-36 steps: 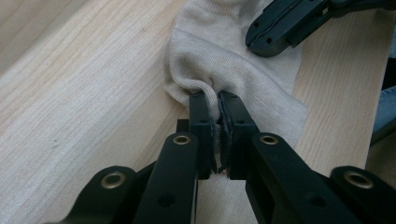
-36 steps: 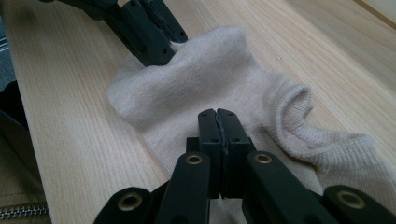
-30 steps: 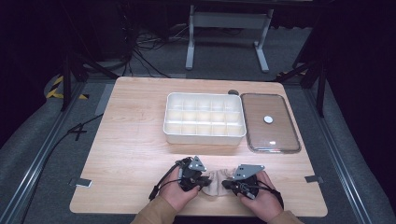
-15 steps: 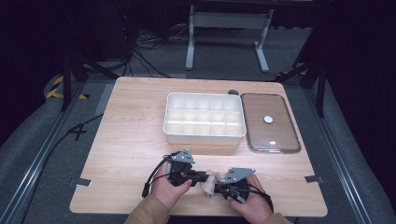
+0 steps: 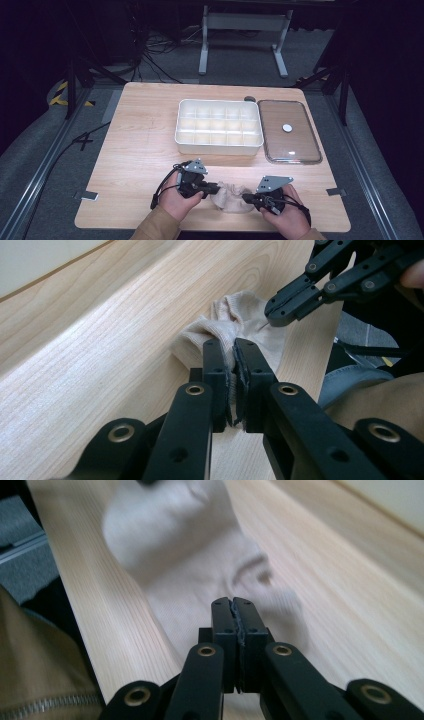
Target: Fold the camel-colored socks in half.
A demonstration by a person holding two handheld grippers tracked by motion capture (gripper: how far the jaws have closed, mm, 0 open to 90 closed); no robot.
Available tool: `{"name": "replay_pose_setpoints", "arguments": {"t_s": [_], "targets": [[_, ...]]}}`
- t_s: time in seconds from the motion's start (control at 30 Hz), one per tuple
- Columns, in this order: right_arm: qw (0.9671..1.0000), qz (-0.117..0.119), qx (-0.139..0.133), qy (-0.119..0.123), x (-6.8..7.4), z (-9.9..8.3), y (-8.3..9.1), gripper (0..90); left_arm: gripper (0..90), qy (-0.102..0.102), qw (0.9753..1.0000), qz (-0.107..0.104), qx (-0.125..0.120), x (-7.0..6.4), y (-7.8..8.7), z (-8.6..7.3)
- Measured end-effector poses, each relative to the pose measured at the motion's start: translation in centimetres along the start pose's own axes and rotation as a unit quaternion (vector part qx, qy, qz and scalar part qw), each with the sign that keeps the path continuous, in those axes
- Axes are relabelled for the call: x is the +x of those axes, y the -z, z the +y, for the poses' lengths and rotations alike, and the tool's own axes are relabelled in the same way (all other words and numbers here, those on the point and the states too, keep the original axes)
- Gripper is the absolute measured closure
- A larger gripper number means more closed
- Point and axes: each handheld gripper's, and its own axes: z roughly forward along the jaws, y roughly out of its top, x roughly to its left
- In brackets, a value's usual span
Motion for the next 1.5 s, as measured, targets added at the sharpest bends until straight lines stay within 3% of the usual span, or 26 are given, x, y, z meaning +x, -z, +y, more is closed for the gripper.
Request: {"name": "replay_pose_setpoints", "arguments": {"t_s": [0.1,0.23,0.4,0.63,0.9,1.1,1.27,1.4,1.5], "targets": [[0.9997,-0.003,0.025,-0.006,-0.3,-0.7,-0.5,89.8,84.4,-0.003,1.0,0.0,0.004,-0.1,0.0,0.2],[0.9996,-0.002,0.027,-0.001,-0.1,-0.7,-1.2,89.8,84.3,-0.001,1.0,-0.005,0.005,-0.2,-0.2,0.5],[0.9997,0.004,0.016,0.016,0.3,-0.5,-1.8,89.8,84.2,-0.004,0.9999,-0.011,0.003,-0.4,-0.5,0.8],[0.9998,0.005,0.007,0.02,0.8,-0.2,-2.4,89.9,84.2,-0.01,0.9997,-0.02,0.002,-0.7,-1.2,1.9],[0.9996,-0.005,-0.024,0.015,0.5,0.1,-3.4,89.9,84.2,-0.016,0.9998,-0.004,0.008,-0.4,-1.9,2.7],[0.9994,-0.003,-0.034,0.011,0.0,0.0,-3.6,89.9,84.1,-0.011,0.9998,-0.007,0.012,-0.3,-2.8,2.9],[0.9976,-0.017,-0.043,0.052,0.0,-0.1,-3.4,89.5,83.8,-0.016,0.9997,-0.005,0.015,-0.1,-3.6,3.2],[0.9978,-0.02,-0.047,0.041,-0.7,-0.2,-2.8,88.9,83.8,-0.008,0.9999,-0.003,0.013,0.2,-3.6,3.0],[0.9975,-0.035,-0.05,0.036,-1.1,-0.3,-1.9,88.2,83.8,-0.009,0.9999,0.0,0.012,0.3,-3.5,2.9]]}}
